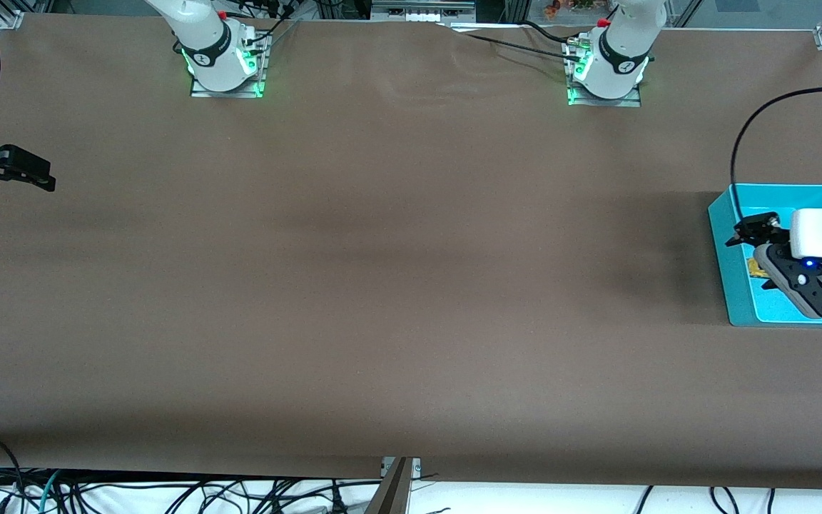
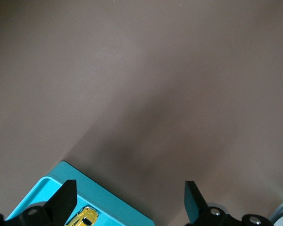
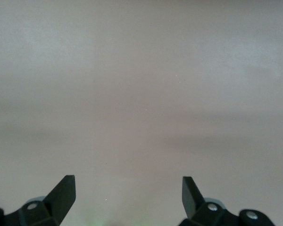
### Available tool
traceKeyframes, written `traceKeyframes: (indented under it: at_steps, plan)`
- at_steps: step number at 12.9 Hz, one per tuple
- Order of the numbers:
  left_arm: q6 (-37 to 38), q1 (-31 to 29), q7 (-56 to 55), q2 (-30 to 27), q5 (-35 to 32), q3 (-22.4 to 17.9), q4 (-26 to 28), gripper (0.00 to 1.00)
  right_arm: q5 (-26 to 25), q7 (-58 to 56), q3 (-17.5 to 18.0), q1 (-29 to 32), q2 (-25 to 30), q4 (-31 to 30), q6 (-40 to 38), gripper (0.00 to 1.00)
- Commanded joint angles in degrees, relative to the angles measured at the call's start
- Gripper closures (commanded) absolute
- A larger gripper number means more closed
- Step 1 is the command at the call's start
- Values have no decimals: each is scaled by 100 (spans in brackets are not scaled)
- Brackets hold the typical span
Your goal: Wind and store yellow beetle car
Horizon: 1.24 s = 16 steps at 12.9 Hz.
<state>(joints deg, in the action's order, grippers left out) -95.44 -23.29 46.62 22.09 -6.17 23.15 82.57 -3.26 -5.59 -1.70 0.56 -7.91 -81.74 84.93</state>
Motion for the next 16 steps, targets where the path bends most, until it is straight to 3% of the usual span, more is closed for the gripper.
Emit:
traceKeyframes:
  at_steps: [1,3,6,8,13,16]
  plan:
    - [87,1471,-1045,-573,561,-1580,84,0,71,6,3,32,9,-35,6,0]
    - [-174,2098,-2239,-1107,1107,-2182,608,0,62,6,3,23,9,-35,15,0]
    - [-913,2381,-4532,-2039,1135,-2271,1785,0,62,6,3,23,9,-35,15,0]
    - [-1091,2408,-4768,-2463,1118,-2271,2368,0,62,6,3,32,9,-35,15,0]
    - [-425,2399,-4636,-2473,995,-2271,2255,0,62,6,3,32,9,-35,15,0]
    - [-388,2417,-4600,-2394,793,-2271,2045,0,62,6,3,32,9,-35,15,0]
